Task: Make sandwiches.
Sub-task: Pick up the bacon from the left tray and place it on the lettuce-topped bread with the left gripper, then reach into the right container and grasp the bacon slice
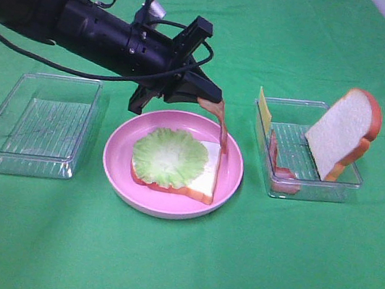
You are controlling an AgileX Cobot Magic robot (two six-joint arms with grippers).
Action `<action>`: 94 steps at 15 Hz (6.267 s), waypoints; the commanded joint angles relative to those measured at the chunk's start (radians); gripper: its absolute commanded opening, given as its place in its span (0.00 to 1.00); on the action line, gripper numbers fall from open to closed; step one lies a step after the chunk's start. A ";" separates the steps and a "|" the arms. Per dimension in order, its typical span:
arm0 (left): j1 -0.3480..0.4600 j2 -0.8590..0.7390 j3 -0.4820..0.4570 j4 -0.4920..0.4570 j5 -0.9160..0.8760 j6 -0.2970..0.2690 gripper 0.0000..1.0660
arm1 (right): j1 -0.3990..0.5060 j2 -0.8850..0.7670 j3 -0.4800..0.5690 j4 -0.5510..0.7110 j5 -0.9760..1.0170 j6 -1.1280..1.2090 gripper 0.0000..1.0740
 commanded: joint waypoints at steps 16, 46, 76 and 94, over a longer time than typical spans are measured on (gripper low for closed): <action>0.022 0.040 -0.051 0.706 -0.126 -0.465 0.05 | -0.008 -0.015 -0.001 0.007 -0.011 -0.014 0.62; 0.092 -1.225 0.398 1.482 0.399 -0.686 0.87 | -0.008 -0.015 -0.001 0.008 -0.011 -0.014 0.62; 0.092 -2.109 0.832 1.456 0.286 -0.611 0.87 | -0.008 0.306 -0.039 0.103 -0.069 0.039 0.62; 0.092 -2.109 0.832 1.456 0.286 -0.611 0.87 | 0.155 1.464 -0.608 0.234 -0.132 -0.004 0.61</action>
